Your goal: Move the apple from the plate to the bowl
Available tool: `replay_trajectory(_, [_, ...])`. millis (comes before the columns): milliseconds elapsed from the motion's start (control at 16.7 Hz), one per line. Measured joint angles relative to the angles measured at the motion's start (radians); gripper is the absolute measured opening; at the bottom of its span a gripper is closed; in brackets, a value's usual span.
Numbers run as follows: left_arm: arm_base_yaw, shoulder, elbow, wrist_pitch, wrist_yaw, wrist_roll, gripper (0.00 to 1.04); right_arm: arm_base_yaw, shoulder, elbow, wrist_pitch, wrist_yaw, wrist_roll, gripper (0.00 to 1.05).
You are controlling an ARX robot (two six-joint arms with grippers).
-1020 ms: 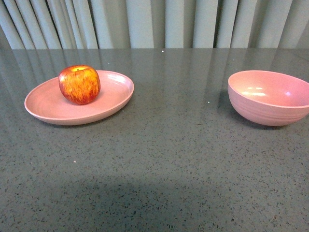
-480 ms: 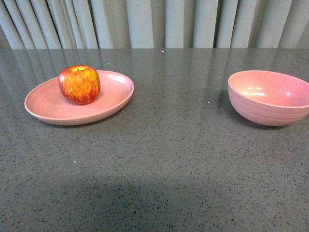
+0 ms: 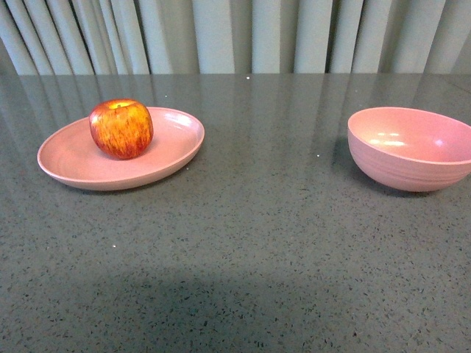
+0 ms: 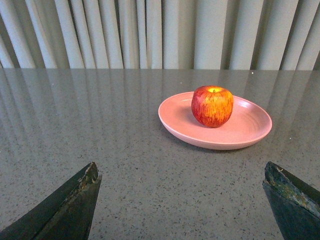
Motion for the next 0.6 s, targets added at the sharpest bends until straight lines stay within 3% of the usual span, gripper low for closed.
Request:
replay_trajectory(120, [0.0, 0.0, 0.0, 0.0, 0.0, 0.0, 0.98, 0.0, 0.001, 0.0, -0.004, 0.0, 0.0, 0.98])
replay_trajectory(180, [0.0, 0.0, 0.0, 0.0, 0.0, 0.0, 0.98, -0.023, 0.047, 0.034, -0.115, -0.071, 0.04, 0.98])
replay_trajectory(240, [0.0, 0.0, 0.0, 0.0, 0.0, 0.0, 0.98, -0.027, 0.14, 0.056, -0.11, -0.09, 0.072, 0.98])
replay_trajectory(600, [0.0, 0.0, 0.0, 0.0, 0.0, 0.0, 0.98, 0.005, 0.67, 0.328, 0.312, -0.089, 0.106, 0.98])
